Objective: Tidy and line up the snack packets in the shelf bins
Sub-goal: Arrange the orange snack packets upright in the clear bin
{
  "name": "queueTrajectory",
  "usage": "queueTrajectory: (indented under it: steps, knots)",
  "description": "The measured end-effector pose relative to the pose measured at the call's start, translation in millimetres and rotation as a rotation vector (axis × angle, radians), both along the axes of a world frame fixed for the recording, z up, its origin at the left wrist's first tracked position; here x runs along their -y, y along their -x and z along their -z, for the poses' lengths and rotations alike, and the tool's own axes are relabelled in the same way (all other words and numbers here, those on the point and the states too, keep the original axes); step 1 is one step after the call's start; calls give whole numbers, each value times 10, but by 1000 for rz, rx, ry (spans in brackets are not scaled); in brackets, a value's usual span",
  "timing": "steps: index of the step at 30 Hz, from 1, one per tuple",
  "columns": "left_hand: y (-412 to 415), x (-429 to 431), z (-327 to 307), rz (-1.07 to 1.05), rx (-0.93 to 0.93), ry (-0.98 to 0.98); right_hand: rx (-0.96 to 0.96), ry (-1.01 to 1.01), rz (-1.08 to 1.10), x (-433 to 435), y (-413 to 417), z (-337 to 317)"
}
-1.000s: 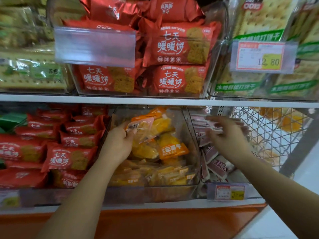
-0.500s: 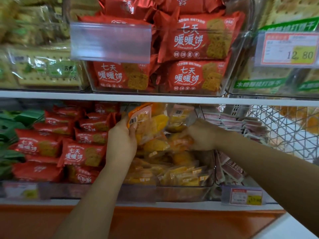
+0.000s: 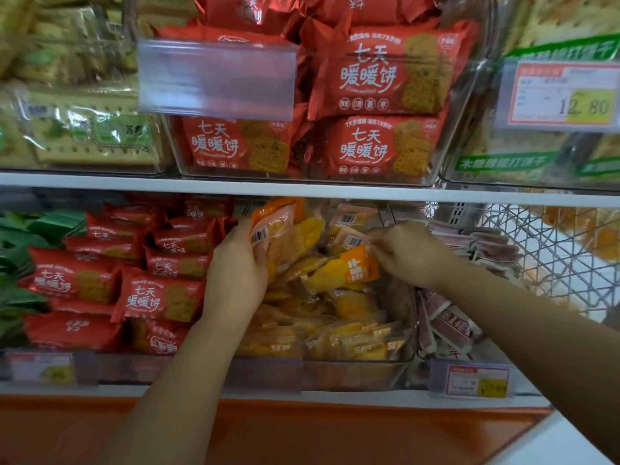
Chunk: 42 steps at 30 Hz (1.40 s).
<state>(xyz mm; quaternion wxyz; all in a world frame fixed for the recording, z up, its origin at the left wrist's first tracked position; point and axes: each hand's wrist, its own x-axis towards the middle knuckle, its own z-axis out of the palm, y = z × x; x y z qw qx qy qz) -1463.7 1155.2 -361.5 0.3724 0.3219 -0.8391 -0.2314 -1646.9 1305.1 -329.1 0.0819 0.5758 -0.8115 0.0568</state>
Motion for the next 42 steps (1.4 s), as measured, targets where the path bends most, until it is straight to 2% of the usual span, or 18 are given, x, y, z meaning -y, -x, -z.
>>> queueTrajectory:
  steps: [2, 4, 7, 9, 11, 13, 14, 19, 22, 29, 35, 38, 42]
  knots:
    - [-13, 1, 3, 7, 1, -10, -6, -93, -53, -8, -61, -20]
    - [-25, 6, 0, 4, 8, -15, -17, -285, -155, -29, -149, -56]
    - [-28, -3, -6, -5, -5, -5, 228, -563, -198, -90, -229, -123]
    - [-30, -10, -13, -20, -21, -6, 487, -557, -111, -82, -191, -176]
    - [-37, -26, -29, -35, -30, -12, 679, -318, -53, 8, -106, -178]
    - [-41, -42, -42, -49, -24, -9, 608, -97, -24, 166, 2, -112]
    - [-43, -45, -49, -54, -19, -12, 525, -75, -4, 255, 42, -57]
    - [-80, -3, -90, -80, 42, -37, 151, -214, 78, 637, 125, 226]
    - [-101, 26, -104, -80, 68, -44, 39, -235, 108, 796, 116, 329]
    - [-96, 45, -99, -66, 60, -53, -10, -162, 61, 730, 45, 320]
    - [-129, 15, -79, -86, 3, -45, 193, -144, 104, 750, 101, 309]
    - [-151, 18, -81, -106, -21, -43, 222, -154, 111, 789, 99, 342]
    - [-157, 59, -63, -160, -21, -45, 124, -119, 54, 802, 70, 376]
